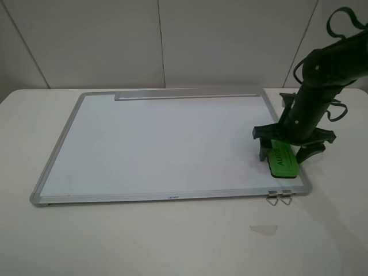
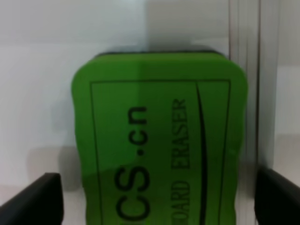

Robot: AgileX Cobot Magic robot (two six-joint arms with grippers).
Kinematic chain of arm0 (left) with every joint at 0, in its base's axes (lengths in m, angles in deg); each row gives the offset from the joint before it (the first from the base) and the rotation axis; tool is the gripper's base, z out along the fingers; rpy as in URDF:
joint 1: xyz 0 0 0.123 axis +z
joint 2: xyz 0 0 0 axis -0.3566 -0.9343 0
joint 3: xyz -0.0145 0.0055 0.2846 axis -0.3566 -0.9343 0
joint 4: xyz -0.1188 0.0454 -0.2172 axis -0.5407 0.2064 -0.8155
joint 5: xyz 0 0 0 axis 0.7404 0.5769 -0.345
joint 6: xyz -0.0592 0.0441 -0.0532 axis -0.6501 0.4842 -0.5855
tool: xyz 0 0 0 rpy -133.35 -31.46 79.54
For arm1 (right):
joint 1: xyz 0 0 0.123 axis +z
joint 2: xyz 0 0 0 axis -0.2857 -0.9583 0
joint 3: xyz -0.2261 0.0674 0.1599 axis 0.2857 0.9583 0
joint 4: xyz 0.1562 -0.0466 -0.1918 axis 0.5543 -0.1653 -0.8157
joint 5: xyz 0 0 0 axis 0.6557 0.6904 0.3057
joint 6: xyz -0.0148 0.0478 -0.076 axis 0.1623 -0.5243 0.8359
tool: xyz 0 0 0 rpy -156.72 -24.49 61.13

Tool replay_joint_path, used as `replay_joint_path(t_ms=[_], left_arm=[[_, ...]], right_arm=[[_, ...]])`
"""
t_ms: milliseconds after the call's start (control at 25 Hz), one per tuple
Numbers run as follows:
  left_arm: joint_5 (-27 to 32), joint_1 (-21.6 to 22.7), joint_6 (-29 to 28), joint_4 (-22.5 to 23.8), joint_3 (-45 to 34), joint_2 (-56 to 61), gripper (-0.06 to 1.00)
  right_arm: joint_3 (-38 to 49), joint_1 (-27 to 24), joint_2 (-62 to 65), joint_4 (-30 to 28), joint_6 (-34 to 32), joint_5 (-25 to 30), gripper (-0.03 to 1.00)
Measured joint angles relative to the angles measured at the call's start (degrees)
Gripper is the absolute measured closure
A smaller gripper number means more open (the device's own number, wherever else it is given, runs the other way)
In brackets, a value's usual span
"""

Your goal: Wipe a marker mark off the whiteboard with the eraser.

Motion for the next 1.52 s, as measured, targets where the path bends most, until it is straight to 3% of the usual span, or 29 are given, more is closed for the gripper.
replay_joint_path(t_ms=[240, 560, 840, 1200, 1520], left_arm=[[0.0, 0.0, 0.0, 0.0, 0.0, 0.0, 0.26], [0.0, 0.0, 0.0, 0.0, 0.0, 0.0, 0.26], [0.0, 0.0, 0.0, 0.0, 0.0, 0.0, 0.26], [0.0, 0.0, 0.0, 0.0, 0.0, 0.0, 0.26], [0.0, 0.0, 0.0, 0.0, 0.0, 0.0, 0.26]], right_arm=[[0.0, 0.0, 5.78, -0.13, 3.79, 8.35, 0.14], [0.0, 0.0, 20.95, -6.12, 5.51, 24.83, 0.14], [2.85, 0.0, 40.93, -3.31, 6.71, 25.42, 0.14], [18.67, 0.0, 71.59, -3.05, 10.7, 25.72, 0.14], [29.34, 0.0, 93.88, -2.94, 11.81, 20.1, 0.14]])
